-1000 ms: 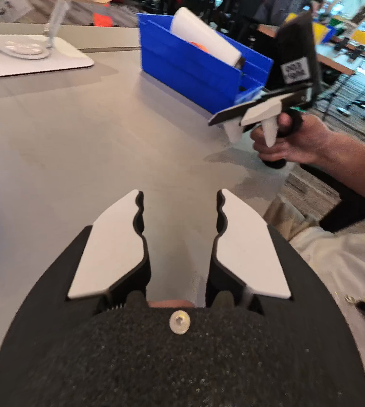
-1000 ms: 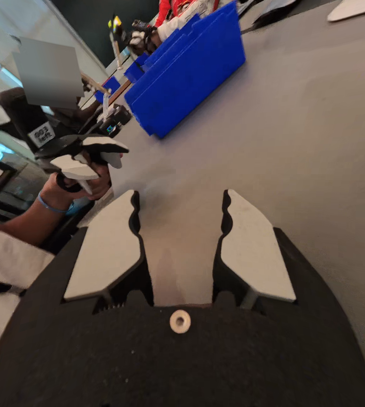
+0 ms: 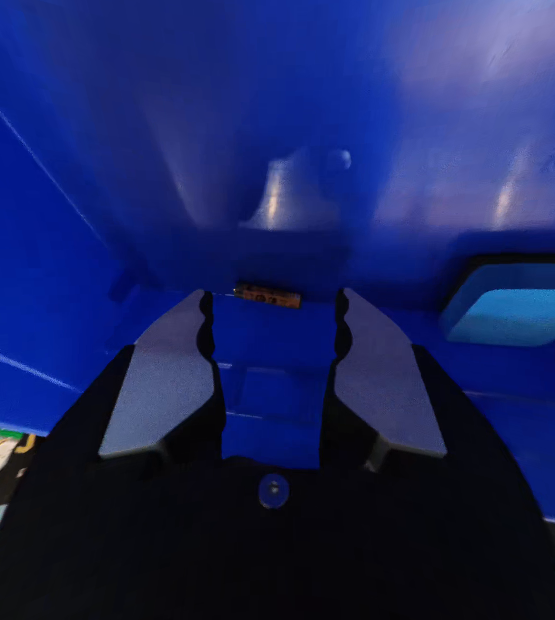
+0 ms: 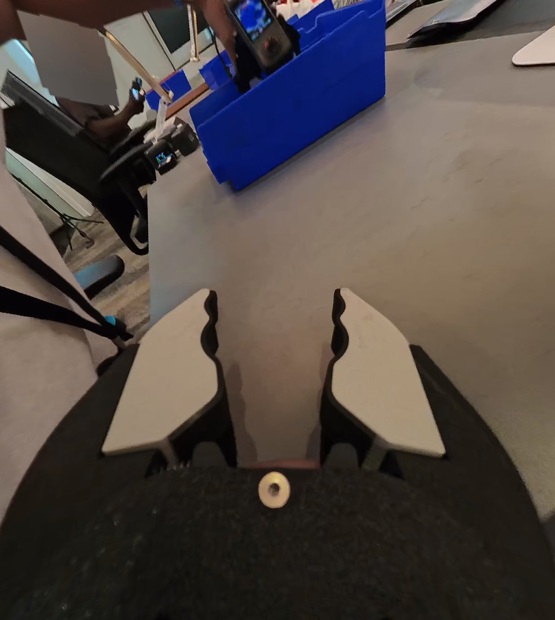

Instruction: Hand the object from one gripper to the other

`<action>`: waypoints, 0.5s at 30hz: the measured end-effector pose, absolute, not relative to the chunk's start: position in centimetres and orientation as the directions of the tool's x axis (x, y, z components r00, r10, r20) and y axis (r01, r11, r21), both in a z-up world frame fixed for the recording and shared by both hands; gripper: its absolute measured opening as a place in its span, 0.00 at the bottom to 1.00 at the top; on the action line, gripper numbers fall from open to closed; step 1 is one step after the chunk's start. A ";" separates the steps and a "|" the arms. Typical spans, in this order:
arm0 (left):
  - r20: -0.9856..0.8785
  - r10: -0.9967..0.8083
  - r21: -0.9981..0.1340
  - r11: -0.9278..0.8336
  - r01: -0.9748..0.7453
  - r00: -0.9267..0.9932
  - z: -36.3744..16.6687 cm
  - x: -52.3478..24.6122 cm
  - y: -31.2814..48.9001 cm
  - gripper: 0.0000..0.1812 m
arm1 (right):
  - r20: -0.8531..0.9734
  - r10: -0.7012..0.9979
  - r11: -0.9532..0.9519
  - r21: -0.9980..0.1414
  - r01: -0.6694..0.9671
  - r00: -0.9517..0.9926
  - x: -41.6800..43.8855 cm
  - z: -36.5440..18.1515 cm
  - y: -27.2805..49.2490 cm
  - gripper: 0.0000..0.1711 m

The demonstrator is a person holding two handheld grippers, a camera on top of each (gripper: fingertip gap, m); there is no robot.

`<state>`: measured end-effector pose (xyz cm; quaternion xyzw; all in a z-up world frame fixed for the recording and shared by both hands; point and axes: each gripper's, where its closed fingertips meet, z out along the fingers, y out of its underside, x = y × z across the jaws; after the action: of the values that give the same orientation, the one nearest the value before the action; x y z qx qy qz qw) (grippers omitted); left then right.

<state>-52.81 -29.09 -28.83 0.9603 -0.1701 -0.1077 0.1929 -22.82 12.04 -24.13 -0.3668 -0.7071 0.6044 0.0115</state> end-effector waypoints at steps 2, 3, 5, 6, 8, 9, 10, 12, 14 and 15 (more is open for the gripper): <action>-0.103 -0.381 0.454 -0.840 -0.297 0.919 -29.0 -53.2 -29.6 0.37 | -0.453 0.520 -0.025 -0.855 0.518 -0.724 -22.9 -24.0 12.2 0.38; -0.087 -0.377 0.467 -0.833 -0.296 0.922 -29.2 -53.4 -29.8 0.36 | -0.465 0.510 -0.032 -0.851 0.525 -0.723 -22.8 -23.9 12.2 0.38; -0.057 -0.368 0.485 -0.823 -0.296 0.928 -29.7 -53.4 -29.9 0.36 | -0.483 0.495 -0.042 -0.843 0.536 -0.722 -22.7 -23.9 12.2 0.38; -0.045 -0.372 0.498 -0.813 -0.302 0.927 -29.9 -53.5 -30.0 0.36 | -0.489 0.490 -0.042 -0.840 0.541 -0.722 -22.7 -23.9 12.1 0.38; -0.025 -0.378 0.529 -0.790 -0.309 0.925 -30.3 -53.8 -30.4 0.37 | -0.498 0.474 -0.041 -0.836 0.547 -0.726 -22.5 -23.9 11.9 0.38; -0.008 -0.371 0.554 -0.774 -0.305 0.928 -30.3 -53.9 -30.7 0.38 | -0.501 0.469 -0.041 -0.834 0.550 -0.727 -22.4 -23.9 11.9 0.38; 0.001 -0.364 0.572 -0.764 -0.299 0.932 -30.3 -54.0 -30.9 0.39 | -0.504 0.465 -0.040 -0.833 0.552 -0.728 -22.3 -23.9 11.8 0.38; 0.005 -0.363 0.591 -0.751 -0.296 0.932 -30.3 -54.1 -31.1 0.39 | -0.511 0.457 -0.039 -0.829 0.558 -0.728 -22.2 -23.9 11.7 0.38; 0.005 -0.375 0.608 -0.734 -0.301 0.927 -30.3 -54.2 -31.2 0.39 | -0.518 0.452 -0.038 -0.825 0.564 -0.726 -22.0 -23.9 11.7 0.38; 0.007 -0.375 0.614 -0.730 -0.300 0.927 -30.3 -54.2 -31.3 0.38 | -0.520 0.450 -0.037 -0.823 0.567 -0.726 -22.0 -23.9 11.7 0.38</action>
<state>-54.16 -31.27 -30.30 0.9283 -0.1819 -0.0587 0.3190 -21.98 11.68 -23.95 -0.3671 -0.6924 0.6194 -0.0471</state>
